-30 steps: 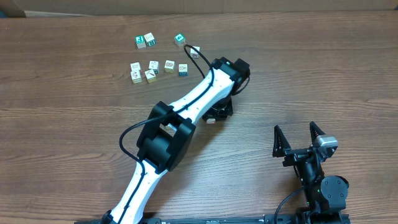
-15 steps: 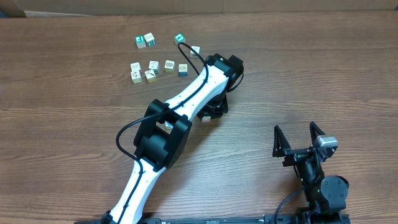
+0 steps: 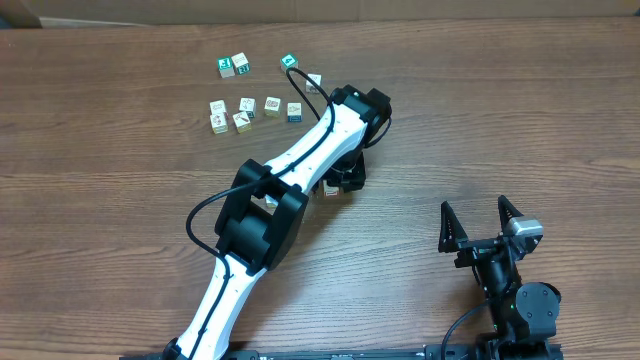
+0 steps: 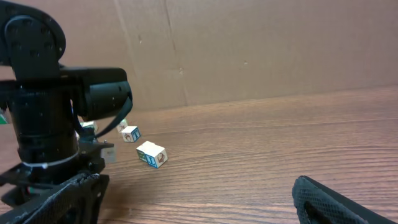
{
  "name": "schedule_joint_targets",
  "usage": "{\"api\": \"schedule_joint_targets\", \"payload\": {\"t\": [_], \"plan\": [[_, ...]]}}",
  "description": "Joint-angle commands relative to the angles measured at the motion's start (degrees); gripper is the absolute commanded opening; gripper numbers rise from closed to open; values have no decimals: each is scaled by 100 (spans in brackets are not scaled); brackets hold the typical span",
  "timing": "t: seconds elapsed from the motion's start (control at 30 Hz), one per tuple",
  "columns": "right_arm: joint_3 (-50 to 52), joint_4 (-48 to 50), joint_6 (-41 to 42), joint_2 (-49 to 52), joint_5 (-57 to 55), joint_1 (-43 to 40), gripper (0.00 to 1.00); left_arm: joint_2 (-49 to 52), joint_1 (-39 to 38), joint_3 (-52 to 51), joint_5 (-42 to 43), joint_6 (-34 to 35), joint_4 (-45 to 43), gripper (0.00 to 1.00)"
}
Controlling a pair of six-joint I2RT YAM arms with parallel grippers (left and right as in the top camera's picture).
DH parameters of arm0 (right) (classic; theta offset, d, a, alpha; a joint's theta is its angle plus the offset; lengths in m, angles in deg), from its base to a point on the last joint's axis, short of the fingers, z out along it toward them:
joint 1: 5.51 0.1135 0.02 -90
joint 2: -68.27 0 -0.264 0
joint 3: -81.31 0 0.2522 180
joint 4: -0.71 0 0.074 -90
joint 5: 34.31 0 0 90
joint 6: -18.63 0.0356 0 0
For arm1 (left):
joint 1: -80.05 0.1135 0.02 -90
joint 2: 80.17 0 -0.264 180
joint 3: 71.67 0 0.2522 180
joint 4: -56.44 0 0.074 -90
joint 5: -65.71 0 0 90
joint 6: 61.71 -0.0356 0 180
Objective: Form a horizontal line
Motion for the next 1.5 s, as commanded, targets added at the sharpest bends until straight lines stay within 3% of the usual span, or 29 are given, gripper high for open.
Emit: {"api": "schedule_joint_targets", "payload": {"t": [0.0,0.17,0.2,0.23,0.27,0.3,0.43,0.6,1.03,1.47], "plan": [[59,28,-22,-46,-35,-28,100,13,197,831,-39,-162,289,63],[59,28,-22,-46,-35,-28,100,13,393,2107,-13,-160,883,59],[59,28,-22,-46,-35,-28,100,13,404,2326,24,-160,968,53],[59,28,-22,-46,-35,-28,100,13,409,2500,87,-160,1025,38],[59,28,-22,-46,-35,-28,100,13,407,2649,201,-184,1049,9],[59,28,-22,-46,-35,-28,100,13,404,2723,334,-203,1051,4],[59,28,-22,-46,-35,-28,100,39,249,2640,623,-105,994,4],[59,28,-22,-46,-35,-28,100,57,-35,2044,-44,518,590,4],[59,28,-22,-46,-35,-28,100,57,-181,271,-339,671,-826,4],[59,28,-22,-46,-35,-28,100,57,-92,61,-492,623,-527,4]]}}
